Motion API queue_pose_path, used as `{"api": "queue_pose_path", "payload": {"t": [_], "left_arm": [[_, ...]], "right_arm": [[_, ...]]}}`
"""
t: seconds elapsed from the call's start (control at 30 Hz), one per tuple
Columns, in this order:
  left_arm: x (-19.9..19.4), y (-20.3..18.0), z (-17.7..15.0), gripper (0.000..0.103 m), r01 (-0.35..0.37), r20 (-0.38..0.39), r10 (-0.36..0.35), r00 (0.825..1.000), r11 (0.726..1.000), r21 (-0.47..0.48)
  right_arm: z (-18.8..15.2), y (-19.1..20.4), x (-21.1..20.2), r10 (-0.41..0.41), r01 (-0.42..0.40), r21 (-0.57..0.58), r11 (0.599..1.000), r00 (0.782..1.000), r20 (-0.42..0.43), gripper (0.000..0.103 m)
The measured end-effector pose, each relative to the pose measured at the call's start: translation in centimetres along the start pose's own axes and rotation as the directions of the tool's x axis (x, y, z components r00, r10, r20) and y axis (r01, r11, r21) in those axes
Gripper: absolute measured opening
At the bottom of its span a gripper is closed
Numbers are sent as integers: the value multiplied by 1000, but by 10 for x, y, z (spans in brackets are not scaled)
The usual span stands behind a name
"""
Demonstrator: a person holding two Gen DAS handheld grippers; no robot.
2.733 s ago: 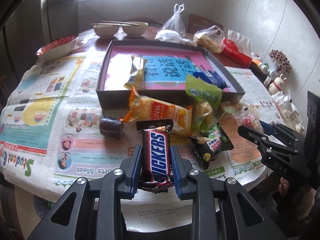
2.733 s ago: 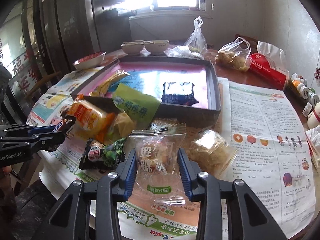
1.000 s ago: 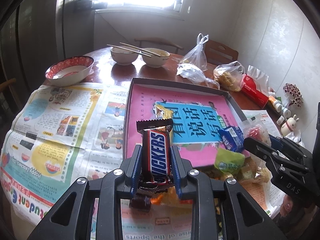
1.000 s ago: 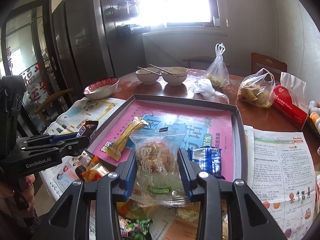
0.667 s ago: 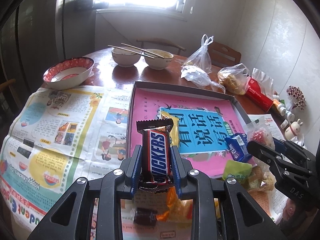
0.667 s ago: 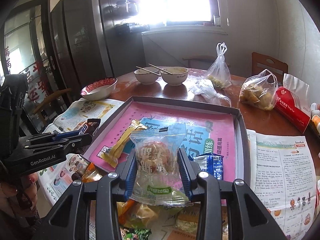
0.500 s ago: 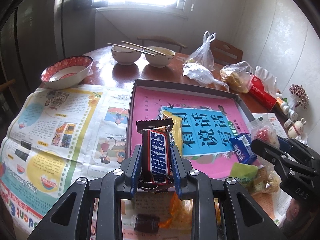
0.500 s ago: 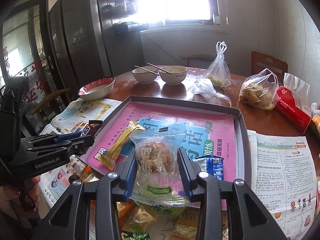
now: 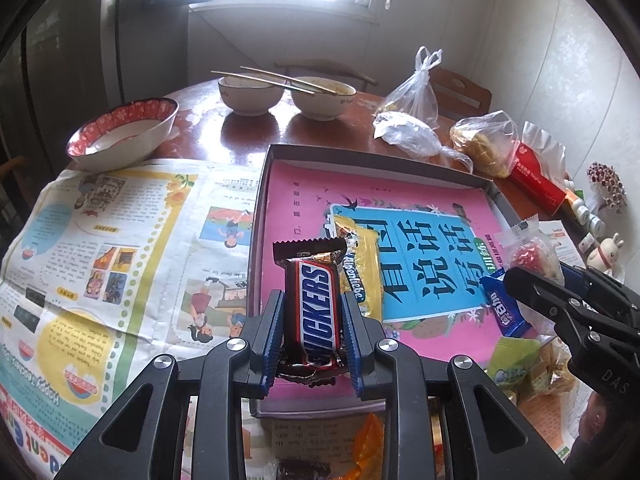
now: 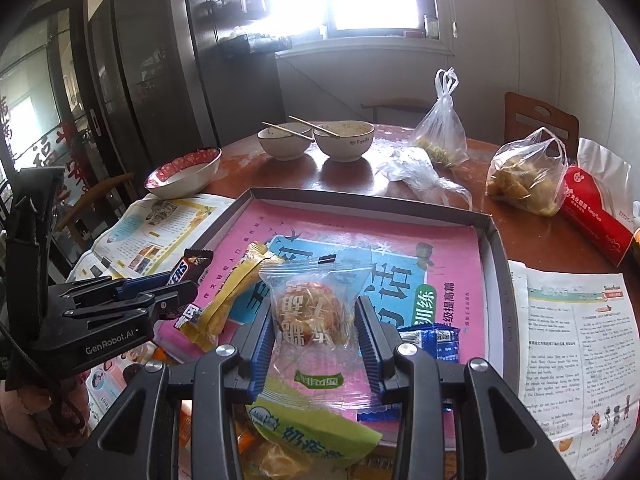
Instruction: Organize snacks
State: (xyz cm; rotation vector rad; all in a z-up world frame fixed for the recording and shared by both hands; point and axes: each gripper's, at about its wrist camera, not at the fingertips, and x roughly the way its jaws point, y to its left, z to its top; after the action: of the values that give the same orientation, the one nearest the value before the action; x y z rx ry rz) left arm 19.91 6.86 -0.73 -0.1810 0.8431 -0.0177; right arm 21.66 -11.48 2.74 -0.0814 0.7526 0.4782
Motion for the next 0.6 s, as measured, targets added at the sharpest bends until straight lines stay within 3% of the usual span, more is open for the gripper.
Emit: {"api": "queue_pose_path", "payload": {"t": [0.6], "left_arm": [[14,-5,-5,29,-1,-36,1,999,1000,17]], "right_arm": [[4,2,29,-2,2,3,1000,999,-52,40]]}}
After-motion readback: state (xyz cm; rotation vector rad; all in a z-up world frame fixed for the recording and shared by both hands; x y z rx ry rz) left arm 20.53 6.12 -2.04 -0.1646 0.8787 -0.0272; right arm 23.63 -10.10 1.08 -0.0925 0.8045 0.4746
